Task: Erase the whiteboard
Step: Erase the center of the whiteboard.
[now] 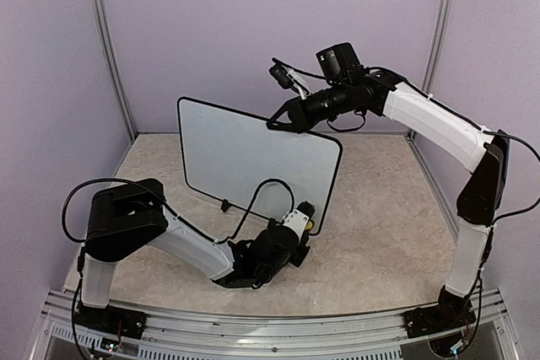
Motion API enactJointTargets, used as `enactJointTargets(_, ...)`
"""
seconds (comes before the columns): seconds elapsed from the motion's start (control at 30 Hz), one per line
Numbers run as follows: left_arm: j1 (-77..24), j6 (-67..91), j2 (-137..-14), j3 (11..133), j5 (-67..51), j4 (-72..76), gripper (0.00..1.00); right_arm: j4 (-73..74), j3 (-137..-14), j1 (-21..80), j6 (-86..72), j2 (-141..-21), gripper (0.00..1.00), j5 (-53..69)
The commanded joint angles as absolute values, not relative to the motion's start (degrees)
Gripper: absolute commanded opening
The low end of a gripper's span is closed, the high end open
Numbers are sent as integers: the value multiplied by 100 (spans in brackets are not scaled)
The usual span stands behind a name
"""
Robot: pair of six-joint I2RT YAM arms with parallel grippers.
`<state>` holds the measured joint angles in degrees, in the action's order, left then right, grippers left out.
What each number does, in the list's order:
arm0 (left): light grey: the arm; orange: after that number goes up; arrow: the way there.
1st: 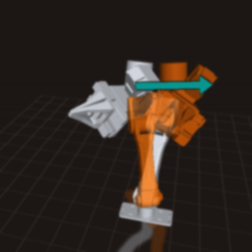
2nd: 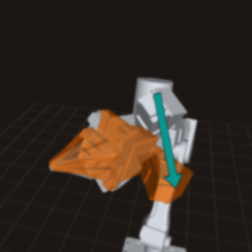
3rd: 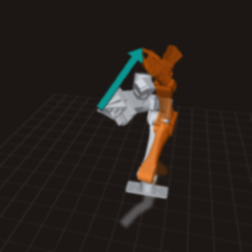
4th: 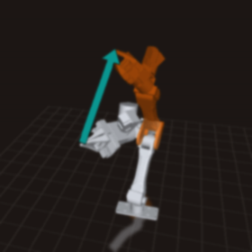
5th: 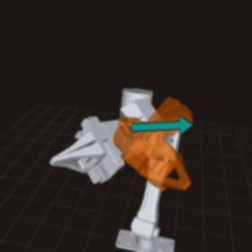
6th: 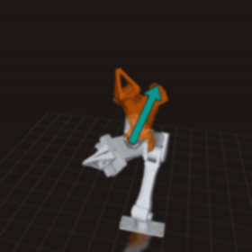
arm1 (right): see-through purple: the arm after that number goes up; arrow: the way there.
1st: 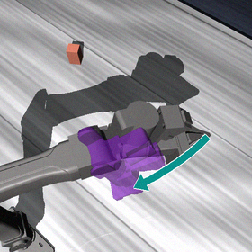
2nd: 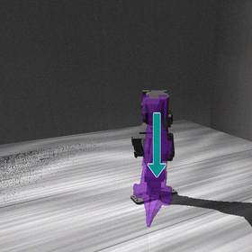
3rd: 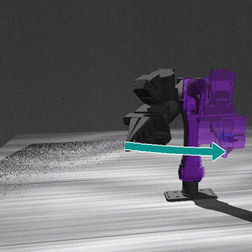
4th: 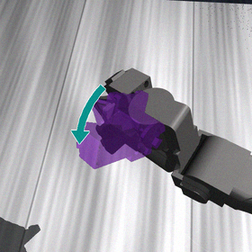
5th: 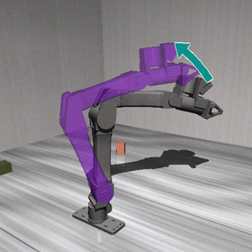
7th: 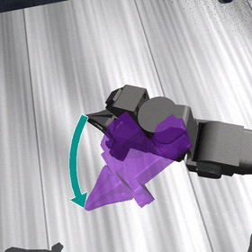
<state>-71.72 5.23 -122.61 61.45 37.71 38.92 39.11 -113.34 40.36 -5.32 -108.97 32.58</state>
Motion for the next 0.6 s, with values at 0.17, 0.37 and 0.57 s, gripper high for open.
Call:
enactJointTargets(0.17,-6840,196,-11342,6478,3994,4882,0,5079,-10945,4244,-1063,-11432,0,3419)
enactJointTargets(0.37,-6852,419,-11755,6467,3931,4619,0,5008,-10906,4243,-1105,-11458,0,3455)
enactJointTargets(0.57,-6926,778,-12243,6279,3831,4133,0,4954,-10898,4237,-1117,-11447,0,3459)
